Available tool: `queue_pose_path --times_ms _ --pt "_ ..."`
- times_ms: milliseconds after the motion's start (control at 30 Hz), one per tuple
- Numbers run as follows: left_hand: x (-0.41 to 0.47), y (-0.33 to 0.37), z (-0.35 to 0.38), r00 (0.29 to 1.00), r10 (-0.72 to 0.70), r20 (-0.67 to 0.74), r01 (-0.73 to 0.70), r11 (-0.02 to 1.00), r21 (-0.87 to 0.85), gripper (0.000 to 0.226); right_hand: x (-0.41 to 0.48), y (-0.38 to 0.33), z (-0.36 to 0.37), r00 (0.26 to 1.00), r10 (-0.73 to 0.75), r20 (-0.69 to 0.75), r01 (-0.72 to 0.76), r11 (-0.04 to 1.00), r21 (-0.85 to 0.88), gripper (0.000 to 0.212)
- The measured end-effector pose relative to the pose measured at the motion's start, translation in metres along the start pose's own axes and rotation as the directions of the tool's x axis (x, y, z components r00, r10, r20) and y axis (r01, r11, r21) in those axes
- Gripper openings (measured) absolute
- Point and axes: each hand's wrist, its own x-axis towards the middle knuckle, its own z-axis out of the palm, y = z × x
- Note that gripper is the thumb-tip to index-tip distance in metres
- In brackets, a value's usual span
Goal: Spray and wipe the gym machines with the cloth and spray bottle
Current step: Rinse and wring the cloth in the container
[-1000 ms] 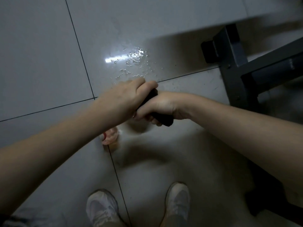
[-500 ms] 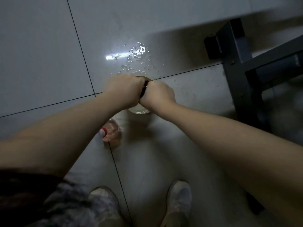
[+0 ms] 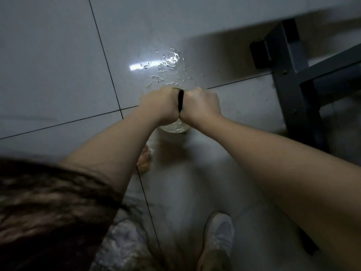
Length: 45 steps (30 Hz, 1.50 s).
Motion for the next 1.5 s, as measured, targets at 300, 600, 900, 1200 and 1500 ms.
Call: queue_pose_path --times_ms 300,600,900,1200,1500 --pt "-0.022 -0.004 0.012 0.999 -0.044 -0.026 0.044 0.998 -0.035 0.033 0.0 -0.005 0.006 0.987 0.102 0.123 -0.11 0.992 0.057 0.018" --pt "-0.062 -0.051 -0.002 0.964 -0.185 -0.193 0.107 0.928 -0.356 0.038 -0.013 0.026 0.025 0.919 0.222 0.326 -0.35 0.841 0.413 0.057" --pt "-0.121 -0.118 0.037 0.958 -0.282 0.052 0.278 0.865 -0.417 0.077 -0.028 0.034 0.043 0.908 0.299 0.292 -0.417 0.693 0.588 0.055" --pt "-0.111 -0.11 0.081 0.946 -0.306 -0.103 0.197 0.798 -0.569 0.074 -0.047 0.028 0.055 0.926 0.246 0.287 -0.376 0.681 0.629 0.057" --pt "-0.133 -0.072 0.072 0.944 -0.27 -0.189 0.138 0.844 -0.518 0.068 -0.073 0.03 0.037 0.932 0.244 0.267 -0.361 0.619 0.697 0.046"
